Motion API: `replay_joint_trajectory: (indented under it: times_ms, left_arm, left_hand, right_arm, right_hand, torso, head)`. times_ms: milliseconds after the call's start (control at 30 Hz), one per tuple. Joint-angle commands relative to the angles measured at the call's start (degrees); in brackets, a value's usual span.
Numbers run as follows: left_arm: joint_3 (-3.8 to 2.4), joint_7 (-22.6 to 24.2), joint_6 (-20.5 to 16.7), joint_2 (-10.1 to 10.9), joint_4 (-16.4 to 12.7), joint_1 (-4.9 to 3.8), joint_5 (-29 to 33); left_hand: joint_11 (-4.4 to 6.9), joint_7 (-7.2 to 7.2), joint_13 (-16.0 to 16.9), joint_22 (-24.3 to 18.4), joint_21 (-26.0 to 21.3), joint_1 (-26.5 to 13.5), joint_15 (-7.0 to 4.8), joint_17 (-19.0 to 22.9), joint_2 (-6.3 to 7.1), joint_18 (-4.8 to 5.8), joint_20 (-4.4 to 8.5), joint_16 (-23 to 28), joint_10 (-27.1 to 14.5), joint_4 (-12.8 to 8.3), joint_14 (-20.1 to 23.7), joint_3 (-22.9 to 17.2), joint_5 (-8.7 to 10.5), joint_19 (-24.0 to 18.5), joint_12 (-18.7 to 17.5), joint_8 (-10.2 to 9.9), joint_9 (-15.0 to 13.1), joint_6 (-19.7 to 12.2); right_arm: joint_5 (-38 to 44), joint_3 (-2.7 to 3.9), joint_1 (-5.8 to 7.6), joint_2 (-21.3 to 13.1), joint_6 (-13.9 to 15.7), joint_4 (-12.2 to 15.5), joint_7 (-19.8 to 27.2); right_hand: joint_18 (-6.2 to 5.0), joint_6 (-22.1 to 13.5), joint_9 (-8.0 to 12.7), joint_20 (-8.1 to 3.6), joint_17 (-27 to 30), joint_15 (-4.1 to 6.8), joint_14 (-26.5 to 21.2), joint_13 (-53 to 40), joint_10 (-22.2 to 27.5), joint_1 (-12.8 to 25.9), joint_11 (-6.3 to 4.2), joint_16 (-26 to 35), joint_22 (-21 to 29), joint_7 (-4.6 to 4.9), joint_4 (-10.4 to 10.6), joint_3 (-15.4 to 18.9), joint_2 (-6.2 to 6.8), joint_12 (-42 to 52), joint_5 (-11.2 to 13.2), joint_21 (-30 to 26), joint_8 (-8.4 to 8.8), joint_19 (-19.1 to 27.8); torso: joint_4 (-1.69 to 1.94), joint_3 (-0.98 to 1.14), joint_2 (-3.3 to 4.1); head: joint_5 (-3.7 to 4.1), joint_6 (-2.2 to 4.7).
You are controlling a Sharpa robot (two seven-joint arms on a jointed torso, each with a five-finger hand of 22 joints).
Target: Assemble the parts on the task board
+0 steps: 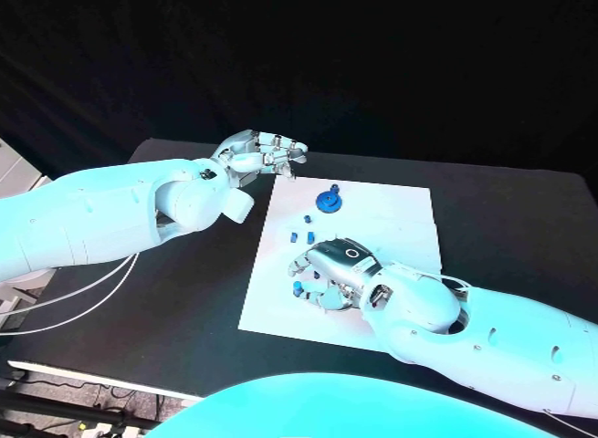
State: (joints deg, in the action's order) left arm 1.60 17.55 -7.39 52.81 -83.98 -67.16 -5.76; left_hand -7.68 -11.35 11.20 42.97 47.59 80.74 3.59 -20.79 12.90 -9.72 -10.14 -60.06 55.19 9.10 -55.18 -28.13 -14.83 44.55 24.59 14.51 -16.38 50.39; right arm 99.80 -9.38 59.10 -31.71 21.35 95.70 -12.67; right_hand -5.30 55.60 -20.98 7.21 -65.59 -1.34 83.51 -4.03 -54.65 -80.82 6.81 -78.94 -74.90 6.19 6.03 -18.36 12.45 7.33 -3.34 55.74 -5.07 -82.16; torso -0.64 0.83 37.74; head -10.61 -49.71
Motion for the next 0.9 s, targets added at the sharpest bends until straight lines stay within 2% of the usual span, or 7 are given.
replay_joint_trajectory:
  times_ms: [33,200,367,533,633,700,900]
  left_arm:
    - [-0.03,0.12,1.04,-0.01,-0.11,-0.03,0.27]
    - [0.01,0.20,1.09,0.01,-0.07,-0.03,0.31]
    - [0.21,0.29,1.02,0.08,-0.03,-0.02,0.50]
    - [0.42,0.42,0.94,0.09,-0.01,-0.02,0.69]
    - [0.52,0.48,0.93,0.07,0.00,0.00,0.81]
    - [0.58,0.50,0.92,0.08,0.00,0.02,0.86]
    - [0.71,0.57,0.90,0.13,-0.17,0.12,0.94]
  left_hand:
    - [-0.07,-0.11,-0.06,-0.09,-0.21,0.14,0.44,0.03,-0.46,-0.69,-0.16,0.37,-0.32,0.26,0.04,0.00,-0.14,0.38,0.35,0.19,0.09,-0.45]
    - [-0.08,-0.12,-0.06,-0.14,-0.30,0.13,0.45,0.02,-0.46,-0.69,-0.17,0.38,-0.38,0.32,0.05,0.05,-0.13,0.42,0.42,0.22,0.10,-0.47]
    - [-0.08,-0.12,-0.06,-0.14,-0.30,0.13,0.45,0.02,-0.46,-0.69,-0.17,0.38,-0.38,0.32,0.05,0.05,-0.13,0.42,0.42,0.22,0.10,-0.47]
    - [-0.08,-0.12,-0.06,-0.14,-0.30,0.13,0.45,0.02,-0.46,-0.69,-0.17,0.38,-0.38,0.32,0.05,0.05,-0.13,0.42,0.42,0.22,0.10,-0.47]
    - [-0.08,-0.12,-0.06,-0.14,-0.30,0.13,0.45,0.02,-0.46,-0.69,-0.17,0.38,-0.38,0.32,0.05,0.05,-0.13,0.42,0.42,0.22,0.10,-0.47]
    - [-0.08,-0.12,-0.06,-0.14,-0.30,0.13,0.45,0.02,-0.46,-0.69,-0.17,0.38,-0.38,0.32,0.05,0.05,-0.13,0.42,0.42,0.22,0.10,-0.47]
    - [-0.08,-0.12,-0.06,-0.14,-0.30,0.13,0.45,0.02,-0.46,-0.69,-0.17,0.38,-0.38,0.32,0.05,0.05,-0.13,0.42,0.42,0.22,0.10,-0.47]
  right_arm:
    - [-1.55,0.22,0.06,-1.93,5.86,1.79,2.03]
    - [-8.71,1.14,1.38,-6.96,8.61,4.84,4.39]
    - [-23.53,1.67,4.65,-13.22,8.15,6.38,5.47]
    - [-34.76,1.83,7.28,-20.10,4.80,7.27,3.69]
    - [-37.68,1.79,7.90,-23.99,1.96,8.27,1.64]
    - [-38.43,1.70,7.94,-25.74,0.58,8.95,0.39]
    - [-33.99,1.37,6.38,-30.36,-0.82,12.02,-5.19]
  right_hand:
    - [-0.74,-1.17,0.34,0.01,0.77,-0.50,-0.36,0.01,1.68,-2.39,0.12,0.42,-2.63,-0.38,2.72,4.26,0.21,1.76,-0.36,-2.28,0.70,0.57]
    - [-0.77,-1.03,0.40,-0.26,0.94,-0.15,-0.29,-0.24,0.90,-4.49,-0.38,0.32,-2.31,-0.02,5.92,6.34,0.07,4.74,-0.28,-2.55,0.63,0.22]
    - [0.70,0.91,0.17,-1.75,-4.07,1.14,2.16,-1.78,-8.78,-2.15,-2.00,-2.22,-5.50,2.59,8.97,6.05,-0.25,10.07,-0.07,6.54,-0.54,-2.58]
    - [1.80,2.62,-0.74,-3.40,-7.37,3.43,3.07,-8.69,-19.06,0.66,-4.48,-3.72,-8.27,0.87,10.49,9.15,-0.61,18.11,-0.22,13.50,-2.90,-4.18]
    - [2.39,2.09,-1.88,-4.09,-8.29,4.09,3.43,-28.72,-22.36,2.80,-5.33,-4.20,-9.75,0.06,9.83,11.99,-1.34,36.45,-0.10,17.20,-5.09,-4.93]
    - [3.00,0.63,-3.94,-4.17,-11.32,4.26,4.05,-59.93,-24.32,4.12,-5.36,-5.68,-11.22,-0.05,10.41,14.99,-3.00,62.09,-0.22,20.66,-8.69,-5.50]
    - [4.45,-0.51,-6.81,-4.11,-20.28,4.03,5.71,-84.49,-34.42,7.57,-5.47,-9.57,-13.96,-0.32,10.83,18.99,-4.31,81.47,-0.22,29.49,-13.50,-7.02]
  torso:
    - [-0.08,-0.03,-0.08]
    - [-0.13,-0.10,-0.17]
    - [-0.34,-0.17,-0.40]
    - [-0.69,-0.37,-0.74]
    - [-0.91,-0.30,-0.89]
    - [-1.06,-0.21,-0.95]
    - [-1.66,0.02,-1.16]
  head:
    - [0.35,0.30]
    - [1.37,0.86]
    - [3.12,2.04]
    - [5.20,2.43]
    - [6.36,2.64]
    - [6.96,2.57]
    - [8.02,2.37]
